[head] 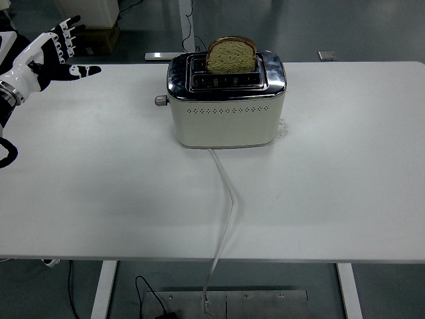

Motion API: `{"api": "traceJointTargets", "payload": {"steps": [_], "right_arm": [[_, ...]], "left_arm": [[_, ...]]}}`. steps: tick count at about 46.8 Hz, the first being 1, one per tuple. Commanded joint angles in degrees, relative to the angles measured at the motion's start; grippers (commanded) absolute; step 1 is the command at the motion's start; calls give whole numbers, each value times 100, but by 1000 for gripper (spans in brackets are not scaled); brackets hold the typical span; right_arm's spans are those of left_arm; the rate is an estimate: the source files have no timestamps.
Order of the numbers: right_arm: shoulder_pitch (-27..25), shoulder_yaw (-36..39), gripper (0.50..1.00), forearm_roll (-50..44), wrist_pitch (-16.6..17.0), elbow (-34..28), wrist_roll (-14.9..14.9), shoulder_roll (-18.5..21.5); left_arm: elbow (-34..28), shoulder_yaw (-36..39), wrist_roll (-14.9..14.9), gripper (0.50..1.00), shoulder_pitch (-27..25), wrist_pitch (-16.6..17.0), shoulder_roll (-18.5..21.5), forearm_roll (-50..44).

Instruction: Press down toaster

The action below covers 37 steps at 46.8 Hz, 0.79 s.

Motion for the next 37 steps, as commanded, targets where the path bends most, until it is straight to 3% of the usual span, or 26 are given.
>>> {"api": "traceJointTargets", "payload": {"steps": [1,37], "right_arm": [[0,0,998,0,0,-3,-1,0],[0,0,998,0,0,-3,-1,0]], "left_arm": [[-66,0,1,1000,3,-7,75,263],[-937,166,-51,1000,65,73,488,3436]]}}
